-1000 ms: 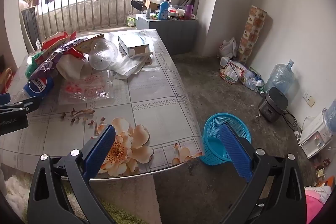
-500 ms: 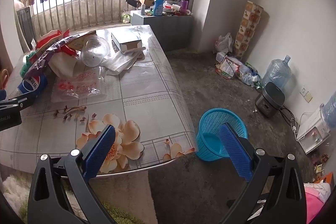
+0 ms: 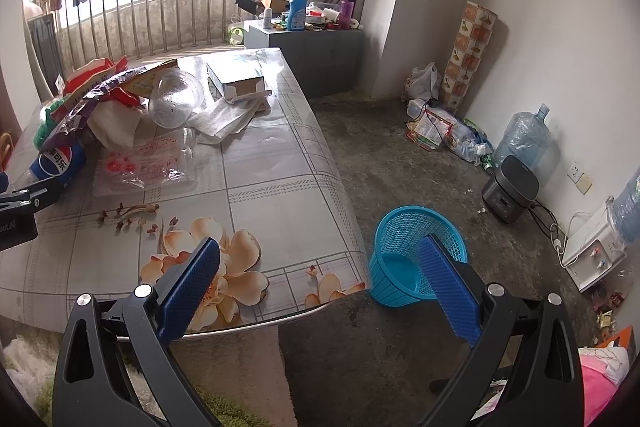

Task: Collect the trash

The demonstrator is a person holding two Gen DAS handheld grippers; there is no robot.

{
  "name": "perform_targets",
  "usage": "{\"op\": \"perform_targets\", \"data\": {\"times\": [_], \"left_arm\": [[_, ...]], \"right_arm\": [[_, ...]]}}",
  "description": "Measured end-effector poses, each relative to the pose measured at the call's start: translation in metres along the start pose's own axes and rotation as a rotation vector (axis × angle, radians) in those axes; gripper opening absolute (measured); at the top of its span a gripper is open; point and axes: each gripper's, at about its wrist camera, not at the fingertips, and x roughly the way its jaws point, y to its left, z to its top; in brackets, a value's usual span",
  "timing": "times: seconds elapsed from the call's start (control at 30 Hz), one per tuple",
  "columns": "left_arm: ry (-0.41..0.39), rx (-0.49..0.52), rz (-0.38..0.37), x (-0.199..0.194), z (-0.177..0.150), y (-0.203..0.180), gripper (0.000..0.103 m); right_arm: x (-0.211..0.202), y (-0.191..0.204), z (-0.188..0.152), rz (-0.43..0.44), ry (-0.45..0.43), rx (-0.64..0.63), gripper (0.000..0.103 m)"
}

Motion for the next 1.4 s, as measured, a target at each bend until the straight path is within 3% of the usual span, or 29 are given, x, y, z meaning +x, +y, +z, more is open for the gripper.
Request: {"op": "perform_targets", "data": {"times": [1.4], "left_arm": [[0.005,-0.004,-0.001,0.0054,-0.0057,0.0076,0.095]], "right_arm": [[-0.0028,0.0010,0.0066,-0.026,-0.008,0.012,0.097]]}}
